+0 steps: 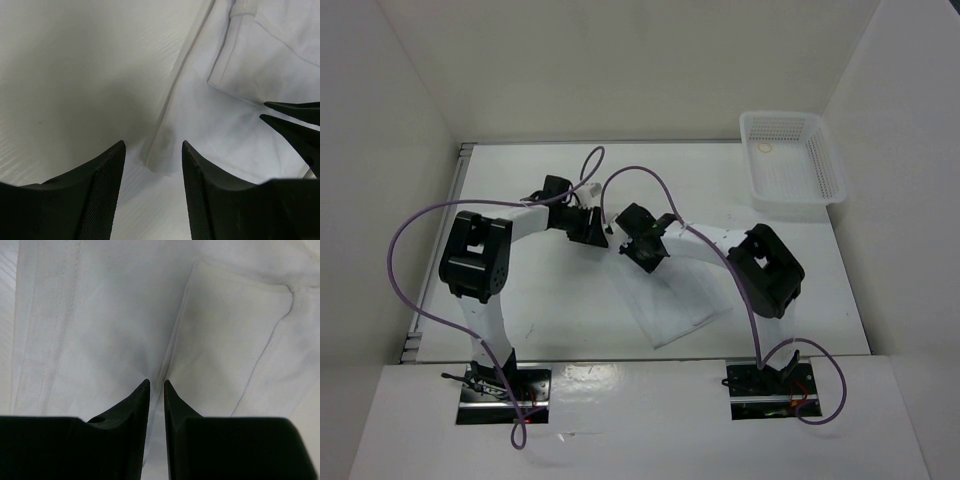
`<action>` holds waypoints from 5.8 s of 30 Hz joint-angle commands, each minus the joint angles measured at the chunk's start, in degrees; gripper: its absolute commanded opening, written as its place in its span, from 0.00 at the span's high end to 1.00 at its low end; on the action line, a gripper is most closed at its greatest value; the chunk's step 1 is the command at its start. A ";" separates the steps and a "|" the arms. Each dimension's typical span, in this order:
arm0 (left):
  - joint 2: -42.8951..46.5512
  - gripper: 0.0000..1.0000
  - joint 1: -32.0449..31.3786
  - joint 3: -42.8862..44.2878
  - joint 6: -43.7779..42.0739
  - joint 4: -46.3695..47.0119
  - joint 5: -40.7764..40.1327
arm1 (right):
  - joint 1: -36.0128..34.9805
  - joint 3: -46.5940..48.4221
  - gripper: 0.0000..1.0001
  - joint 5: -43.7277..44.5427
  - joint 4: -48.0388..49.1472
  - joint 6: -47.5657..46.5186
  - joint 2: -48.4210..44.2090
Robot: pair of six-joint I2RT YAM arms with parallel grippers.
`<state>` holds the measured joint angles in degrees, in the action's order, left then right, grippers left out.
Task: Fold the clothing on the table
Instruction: Fold the skirt
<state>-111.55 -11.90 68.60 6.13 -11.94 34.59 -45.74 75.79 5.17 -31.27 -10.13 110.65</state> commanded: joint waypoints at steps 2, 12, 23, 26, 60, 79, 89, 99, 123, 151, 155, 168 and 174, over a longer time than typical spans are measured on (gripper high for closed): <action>-1.30 0.45 -1.45 0.92 -1.03 -0.98 -0.48 | 0.03 2.17 0.78 -0.60 -0.73 0.29 -3.42; -1.30 0.58 -1.99 -0.30 -3.58 -4.75 -2.86 | 0.03 1.64 0.78 -0.60 -0.73 0.29 -4.48; -1.30 0.85 -1.99 -0.31 -4.64 -5.90 -3.39 | 0.03 1.64 0.78 0.46 -0.20 0.29 -4.48; -1.30 0.90 -1.99 -0.92 -4.64 -5.90 -3.39 | 0.03 1.64 0.72 2.65 -0.20 0.81 -3.95; -0.78 0.99 -1.99 -0.92 -5.16 -6.95 -3.38 | -1.02 -4.07 0.43 11.09 -2.75 1.34 -2.28; -1.30 0.99 -1.46 -0.39 -5.69 -6.95 -3.39 | -5.24 -4.51 0.42 9.95 -4.42 2.92 -6.50; -1.30 0.99 -1.46 -0.39 -5.69 -6.95 -3.39 | -5.77 -6.61 0.42 10.48 -4.42 2.92 -5.36; -1.83 0.99 -1.46 -0.39 -5.69 -6.95 -3.39 | -5.77 -7.67 0.42 11.71 -3.89 2.92 -4.30; -2.36 0.99 -1.46 -0.39 -6.22 -7.48 -2.86 | -5.77 -8.20 0.79 13.90 -3.36 2.92 -3.25; -2.36 0.99 -1.46 0.13 -6.22 -7.48 -1.81 | -2.52 2.16 0.99 3.00 -10.48 1.87 -7.90; -2.89 0.99 -1.46 0.13 -6.22 -7.48 -1.81 | -2.52 3.22 0.99 1.25 -11.71 1.34 -7.91; -2.89 0.99 -1.46 0.13 -6.22 -7.48 -1.81 | -2.52 5.60 0.99 -5.08 -14.88 0.81 -7.38; -2.89 0.99 -1.46 0.13 -6.22 -7.48 -1.81 | -4.27 6.65 0.99 -6.13 -14.88 0.81 -6.32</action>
<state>-112.07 -13.30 68.66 1.69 -17.17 33.87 -48.73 79.35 0.93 -45.08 -8.86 106.04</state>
